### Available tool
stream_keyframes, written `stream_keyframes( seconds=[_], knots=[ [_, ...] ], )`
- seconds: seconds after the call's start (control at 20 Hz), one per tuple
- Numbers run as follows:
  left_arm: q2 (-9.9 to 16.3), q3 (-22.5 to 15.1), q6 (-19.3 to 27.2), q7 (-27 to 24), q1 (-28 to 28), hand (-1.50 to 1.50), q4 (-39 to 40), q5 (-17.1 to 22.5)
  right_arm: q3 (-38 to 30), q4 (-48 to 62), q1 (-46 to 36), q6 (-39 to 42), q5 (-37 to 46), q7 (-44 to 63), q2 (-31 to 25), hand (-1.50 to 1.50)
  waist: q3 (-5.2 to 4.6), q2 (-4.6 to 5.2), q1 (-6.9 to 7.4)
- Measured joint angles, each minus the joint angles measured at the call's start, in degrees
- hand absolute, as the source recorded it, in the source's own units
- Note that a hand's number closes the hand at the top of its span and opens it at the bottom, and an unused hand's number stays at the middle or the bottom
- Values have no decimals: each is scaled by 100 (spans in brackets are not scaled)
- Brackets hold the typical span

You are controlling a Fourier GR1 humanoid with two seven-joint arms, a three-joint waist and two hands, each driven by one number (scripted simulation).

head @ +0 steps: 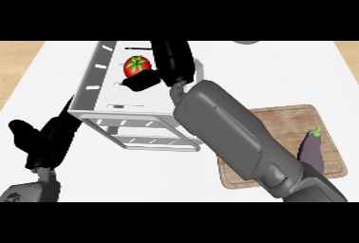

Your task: Pick the tomato from the cutting board and place it in the tiered basket

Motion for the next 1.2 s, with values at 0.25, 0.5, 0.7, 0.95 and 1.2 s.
stream_keyframes(
  seconds=[0.25,0.5,0.7,0.95,1.2],
  knots=[
    [-28,-23,0,17,62,0,-33,-20,-586,-157,34,-196,-746,-302,23,-150,-6,6,-21],
    [-30,43,59,-8,11,0,52,-49,-1374,-444,198,-254,-1289,-618,-53,-150,-9,-2,-103],
    [24,122,-4,11,25,0,30,28,-1961,-572,318,-209,-1526,-834,-414,-150,-10,-8,-130],
    [68,192,-73,-63,89,0,72,62,-2571,-860,651,45,-1793,-871,-1078,-150,-9,-19,-173],
    [40,182,-64,-29,163,0,-39,48,-3113,-1200,1126,627,-2124,-908,-1813,-150,-10,-22,-185]
  ],
)
